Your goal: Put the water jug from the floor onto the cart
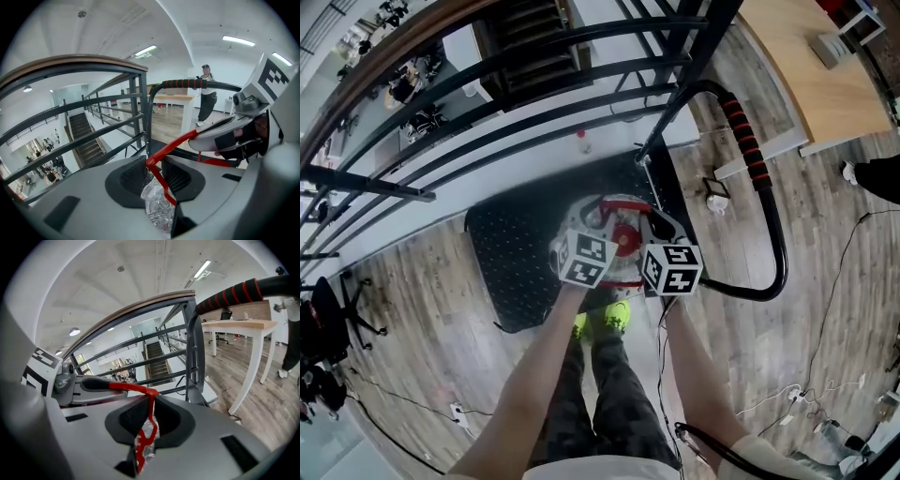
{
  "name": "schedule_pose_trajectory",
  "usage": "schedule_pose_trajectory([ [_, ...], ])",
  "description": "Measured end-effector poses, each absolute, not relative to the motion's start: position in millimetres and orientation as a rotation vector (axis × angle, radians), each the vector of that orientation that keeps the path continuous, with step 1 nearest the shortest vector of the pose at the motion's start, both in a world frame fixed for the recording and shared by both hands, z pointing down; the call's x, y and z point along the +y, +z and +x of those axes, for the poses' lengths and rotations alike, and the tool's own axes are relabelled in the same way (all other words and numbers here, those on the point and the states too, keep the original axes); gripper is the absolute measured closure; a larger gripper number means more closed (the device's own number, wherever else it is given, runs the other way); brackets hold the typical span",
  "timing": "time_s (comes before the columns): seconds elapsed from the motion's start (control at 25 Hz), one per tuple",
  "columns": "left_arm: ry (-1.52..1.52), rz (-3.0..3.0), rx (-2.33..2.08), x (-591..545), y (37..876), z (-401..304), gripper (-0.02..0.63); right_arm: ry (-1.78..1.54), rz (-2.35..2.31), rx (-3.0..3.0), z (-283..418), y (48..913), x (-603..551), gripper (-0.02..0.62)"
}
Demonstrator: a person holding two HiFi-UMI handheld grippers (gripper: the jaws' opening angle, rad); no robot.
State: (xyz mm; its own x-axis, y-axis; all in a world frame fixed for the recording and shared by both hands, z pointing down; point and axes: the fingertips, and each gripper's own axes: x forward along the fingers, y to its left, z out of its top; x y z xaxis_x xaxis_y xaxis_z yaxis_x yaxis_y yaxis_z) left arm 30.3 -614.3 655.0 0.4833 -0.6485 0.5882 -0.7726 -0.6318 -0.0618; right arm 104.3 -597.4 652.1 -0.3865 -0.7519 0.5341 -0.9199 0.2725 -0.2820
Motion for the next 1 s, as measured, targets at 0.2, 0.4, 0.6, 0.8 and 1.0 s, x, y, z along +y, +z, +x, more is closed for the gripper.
schedule_pose_trajectory([
  [0.2, 0.834, 2.51, -1.233, -622, 659, 34, 0.506, 0.8, 1.547, -2.265, 107, 655, -605, 0.555],
  [0.4, 0.744, 2.514, -1.23, -629, 665, 38, 0.506, 0.785, 1.548, -2.286, 109, 658, -608, 0.554],
  [0.6, 0.677, 2.512, -1.237, -632, 666, 36, 0.506, 0.781, 1.528, -2.318, 105, 660, -612, 0.554],
  [0.8, 0.671, 2.524, -1.23, -635, 667, 36, 0.506, 0.756, 1.507, -2.324, 103, 661, -615, 0.554],
  [1.0, 0.711, 2.519, -1.203, -630, 671, 37, 0.506, 0.661, 1.47, -2.322, 104, 662, -610, 0.552],
])
